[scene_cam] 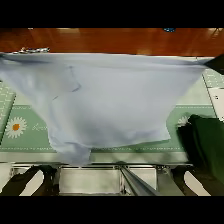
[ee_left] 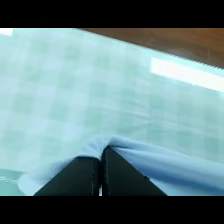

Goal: Fold the shirts.

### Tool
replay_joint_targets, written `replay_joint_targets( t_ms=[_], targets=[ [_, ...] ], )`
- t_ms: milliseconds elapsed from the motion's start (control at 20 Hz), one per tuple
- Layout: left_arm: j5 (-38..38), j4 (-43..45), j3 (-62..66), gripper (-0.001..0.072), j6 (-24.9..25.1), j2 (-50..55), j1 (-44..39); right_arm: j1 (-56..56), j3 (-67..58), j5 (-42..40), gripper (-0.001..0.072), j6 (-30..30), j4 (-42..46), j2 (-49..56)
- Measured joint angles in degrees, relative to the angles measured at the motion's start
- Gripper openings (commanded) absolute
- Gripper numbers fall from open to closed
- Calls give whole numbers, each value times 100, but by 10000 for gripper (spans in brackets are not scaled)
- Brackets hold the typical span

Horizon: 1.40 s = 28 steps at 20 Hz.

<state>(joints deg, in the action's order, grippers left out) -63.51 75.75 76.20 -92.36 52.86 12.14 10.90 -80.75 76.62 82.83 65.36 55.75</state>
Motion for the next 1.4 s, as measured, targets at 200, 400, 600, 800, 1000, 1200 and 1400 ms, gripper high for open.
replay_joint_targets(
  t_ms=[200, 400, 600, 800, 1000, 1200, 1400],
  targets=[
    [1106, -199, -66, 23, -52, 1493, -168, 0, 127, -1060, 21, -584, -769, 1519],
    [1563, -400, 315, 23, -155, 2883, -306, 0, -363, -1731, 21, -850, -1353, 3056],
    [1587, -887, 525, 23, -195, 3762, -345, 0, -857, -2037, 21, -776, -1639, 4094],
    [1287, -1191, 588, 23, -146, 4070, -339, 7, -1014, -2144, 21, -693, -1801, 4463],
    [599, -1255, 603, 23, 210, 4081, -232, 87, -1056, -1506, 21, -713, -1755, 4566],
    [-179, -1113, 540, 23, 621, 4096, -131, 142, -992, -750, 21, -649, -1202, 4607],
    [-494, -1043, 278, 23, 822, 4151, -203, 160, -787, -577, 21, -518, -916, 4636]
  ],
)
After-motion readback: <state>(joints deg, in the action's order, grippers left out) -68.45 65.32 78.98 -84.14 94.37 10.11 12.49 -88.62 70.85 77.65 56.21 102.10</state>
